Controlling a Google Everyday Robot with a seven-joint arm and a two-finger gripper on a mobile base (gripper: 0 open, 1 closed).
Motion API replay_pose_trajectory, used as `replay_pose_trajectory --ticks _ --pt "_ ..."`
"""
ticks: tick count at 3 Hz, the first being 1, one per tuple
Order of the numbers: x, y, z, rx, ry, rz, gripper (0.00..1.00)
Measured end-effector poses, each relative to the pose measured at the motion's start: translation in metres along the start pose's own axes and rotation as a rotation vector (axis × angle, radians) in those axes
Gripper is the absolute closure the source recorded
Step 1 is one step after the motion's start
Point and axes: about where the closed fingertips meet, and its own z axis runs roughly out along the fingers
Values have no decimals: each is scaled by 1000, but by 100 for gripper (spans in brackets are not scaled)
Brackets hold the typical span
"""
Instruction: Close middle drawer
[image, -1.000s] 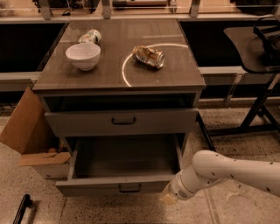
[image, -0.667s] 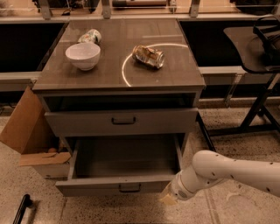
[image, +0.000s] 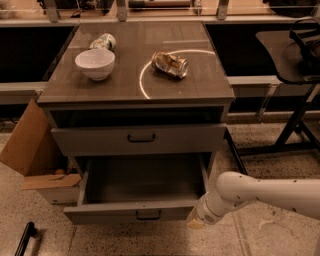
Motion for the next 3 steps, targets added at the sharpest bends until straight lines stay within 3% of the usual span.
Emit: replay_pose_trajectory --ticks 3 --pt "13 -49 16 135 -10 -47 100"
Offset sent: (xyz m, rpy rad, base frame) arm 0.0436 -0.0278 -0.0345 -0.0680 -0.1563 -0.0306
